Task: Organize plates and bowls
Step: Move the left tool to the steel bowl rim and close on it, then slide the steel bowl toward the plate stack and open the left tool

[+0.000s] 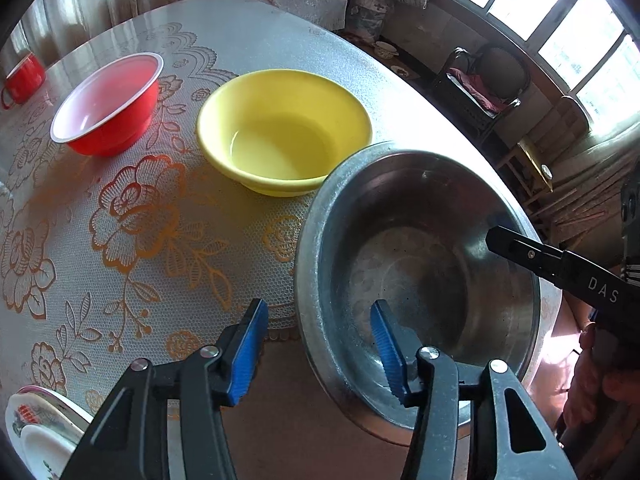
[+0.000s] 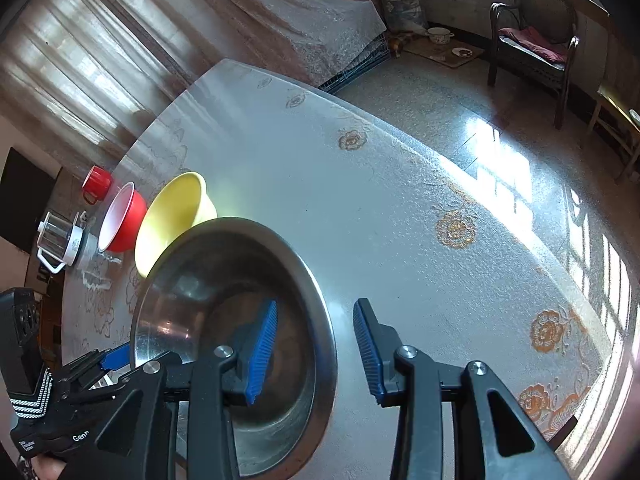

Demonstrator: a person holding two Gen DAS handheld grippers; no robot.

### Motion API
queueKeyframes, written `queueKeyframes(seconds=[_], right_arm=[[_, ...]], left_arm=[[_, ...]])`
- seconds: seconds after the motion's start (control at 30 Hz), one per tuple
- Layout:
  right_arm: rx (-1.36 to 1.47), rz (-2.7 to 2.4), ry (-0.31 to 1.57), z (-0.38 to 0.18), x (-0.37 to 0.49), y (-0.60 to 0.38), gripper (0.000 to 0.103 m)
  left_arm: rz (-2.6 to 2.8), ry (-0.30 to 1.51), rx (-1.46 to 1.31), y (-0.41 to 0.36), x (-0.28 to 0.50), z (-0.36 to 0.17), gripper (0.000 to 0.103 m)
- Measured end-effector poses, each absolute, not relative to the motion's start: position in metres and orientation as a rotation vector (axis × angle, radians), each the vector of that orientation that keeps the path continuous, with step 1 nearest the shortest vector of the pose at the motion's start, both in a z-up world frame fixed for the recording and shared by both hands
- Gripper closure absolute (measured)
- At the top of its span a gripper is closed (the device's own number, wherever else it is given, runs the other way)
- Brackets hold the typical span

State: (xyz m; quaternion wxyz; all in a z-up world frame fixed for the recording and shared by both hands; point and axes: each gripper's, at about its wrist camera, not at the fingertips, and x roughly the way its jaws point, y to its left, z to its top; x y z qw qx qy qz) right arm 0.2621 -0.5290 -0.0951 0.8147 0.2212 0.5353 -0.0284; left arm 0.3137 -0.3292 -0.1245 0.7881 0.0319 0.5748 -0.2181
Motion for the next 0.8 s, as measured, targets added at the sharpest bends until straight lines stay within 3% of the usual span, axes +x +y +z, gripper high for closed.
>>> queueKeyframes(seconds=[0.03, 0.2, 0.27, 0.8], right_arm=[[0.469, -0.061, 1.143, -0.096, 0.262, -0.528, 0.069], [0.429, -0.066, 1.152, -0.101, 0.264, -0.520, 0.085], [0.414, -0.066, 1.152, -0.101, 0.263, -0.520, 0.088], [0.416, -0.033, 1.147, -0.090, 0.253, -0.501, 0.090]], left_arm=[[-0.472, 1.238, 0.081, -0.331, 0.313, -0.125, 0.068], [-0.483, 1.248, 0.113, -0.337, 0.309, -0.128, 0.082], [-0.479, 1.238, 0.134, -0.339, 0.307, -0.128, 0.082], [-0.472, 1.243, 0.073, -0.292, 0.280, -0.116, 0.082]])
